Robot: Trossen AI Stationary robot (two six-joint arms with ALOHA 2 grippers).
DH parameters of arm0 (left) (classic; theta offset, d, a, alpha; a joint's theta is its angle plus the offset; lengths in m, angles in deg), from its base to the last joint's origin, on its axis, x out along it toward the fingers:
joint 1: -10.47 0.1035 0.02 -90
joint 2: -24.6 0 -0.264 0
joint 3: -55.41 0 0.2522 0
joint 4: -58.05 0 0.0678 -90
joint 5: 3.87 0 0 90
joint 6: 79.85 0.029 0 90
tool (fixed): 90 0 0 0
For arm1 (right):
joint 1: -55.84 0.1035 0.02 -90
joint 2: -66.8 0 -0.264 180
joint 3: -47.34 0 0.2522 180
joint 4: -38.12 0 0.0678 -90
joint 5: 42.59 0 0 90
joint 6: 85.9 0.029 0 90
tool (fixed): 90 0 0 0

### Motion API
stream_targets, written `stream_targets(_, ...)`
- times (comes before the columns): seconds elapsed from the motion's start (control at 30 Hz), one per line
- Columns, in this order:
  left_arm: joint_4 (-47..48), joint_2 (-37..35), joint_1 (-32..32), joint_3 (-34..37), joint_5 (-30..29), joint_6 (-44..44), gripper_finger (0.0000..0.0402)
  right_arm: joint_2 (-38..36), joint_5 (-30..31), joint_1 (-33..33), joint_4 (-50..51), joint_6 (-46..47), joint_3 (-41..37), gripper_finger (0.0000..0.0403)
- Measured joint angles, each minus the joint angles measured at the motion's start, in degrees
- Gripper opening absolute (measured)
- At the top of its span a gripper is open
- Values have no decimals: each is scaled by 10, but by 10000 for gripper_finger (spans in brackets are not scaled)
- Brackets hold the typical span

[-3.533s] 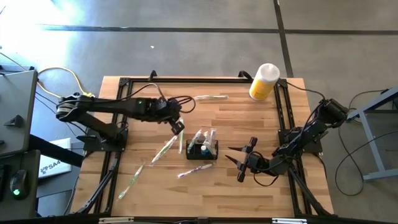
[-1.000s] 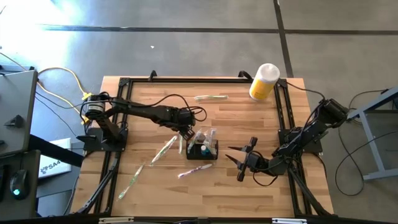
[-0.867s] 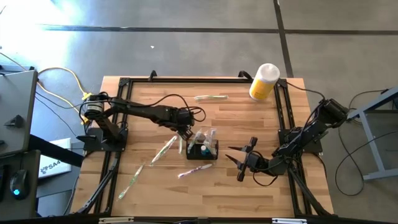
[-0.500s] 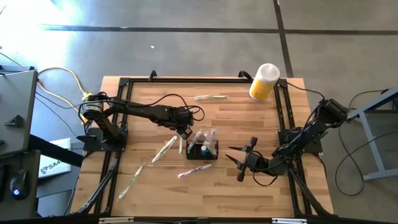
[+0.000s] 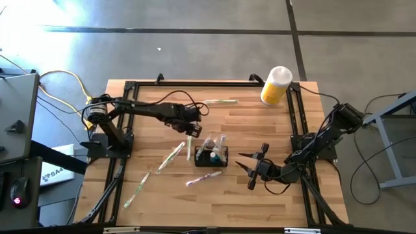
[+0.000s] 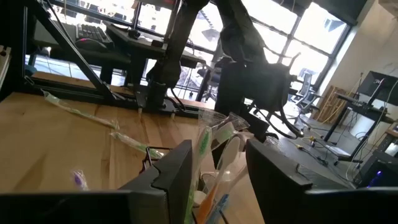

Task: Pick & Place toothbrushing station
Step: Put the green toothbrush into the black wire organizer

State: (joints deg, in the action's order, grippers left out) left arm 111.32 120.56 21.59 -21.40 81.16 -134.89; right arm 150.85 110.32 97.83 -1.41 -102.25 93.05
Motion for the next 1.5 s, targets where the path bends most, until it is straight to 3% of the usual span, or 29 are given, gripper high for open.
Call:
stream_targets(0.53,-24,0,-3,-1,-11,-79,155,0,0,0,0,-20,0,144)
stream_targets(0.83,-37,46,-3,-1,3,-92,155,0,1,0,-1,-19,0,144)
stream_targets(1.13,-31,97,11,-4,72,-69,152,0,2,0,0,-18,0,144)
stream_targets(1.27,-29,98,18,-3,74,-55,121,0,2,0,0,-18,0,144)
stream_targets(1.5,-24,94,32,-2,77,0,16,0,2,0,0,-18,0,144)
